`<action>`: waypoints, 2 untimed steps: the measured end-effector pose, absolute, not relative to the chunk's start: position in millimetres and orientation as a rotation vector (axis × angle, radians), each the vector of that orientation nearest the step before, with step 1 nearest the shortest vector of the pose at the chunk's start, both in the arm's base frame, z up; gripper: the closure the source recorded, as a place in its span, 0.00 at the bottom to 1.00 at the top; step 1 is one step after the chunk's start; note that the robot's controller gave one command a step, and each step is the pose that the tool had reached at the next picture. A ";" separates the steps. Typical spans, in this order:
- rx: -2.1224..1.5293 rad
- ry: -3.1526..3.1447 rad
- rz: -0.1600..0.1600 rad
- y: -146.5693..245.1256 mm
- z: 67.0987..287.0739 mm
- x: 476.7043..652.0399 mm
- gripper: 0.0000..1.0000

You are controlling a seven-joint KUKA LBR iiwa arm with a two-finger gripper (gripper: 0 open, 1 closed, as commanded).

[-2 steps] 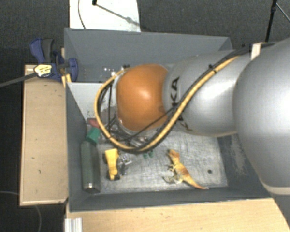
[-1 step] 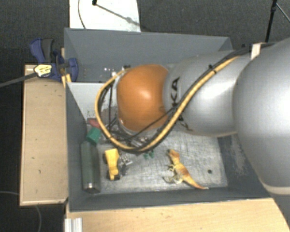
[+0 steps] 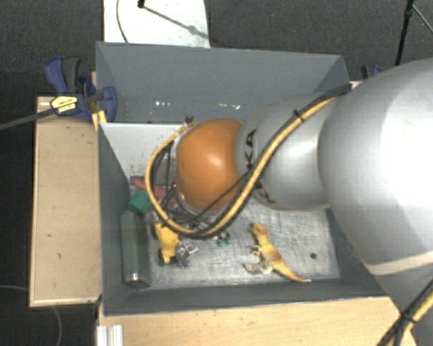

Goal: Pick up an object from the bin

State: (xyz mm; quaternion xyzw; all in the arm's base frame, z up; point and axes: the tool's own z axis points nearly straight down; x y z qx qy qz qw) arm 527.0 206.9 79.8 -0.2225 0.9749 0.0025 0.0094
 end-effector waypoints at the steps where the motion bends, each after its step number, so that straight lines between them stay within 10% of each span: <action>1: -0.693 3.045 0.008 206.9 79.8 527.0 1.00; 2: -0.681 3.065 0.002 200.3 174.4 535.7 1.00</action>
Offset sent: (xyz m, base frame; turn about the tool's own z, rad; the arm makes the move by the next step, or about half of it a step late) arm 0.0081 -0.0069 0.0942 0.0039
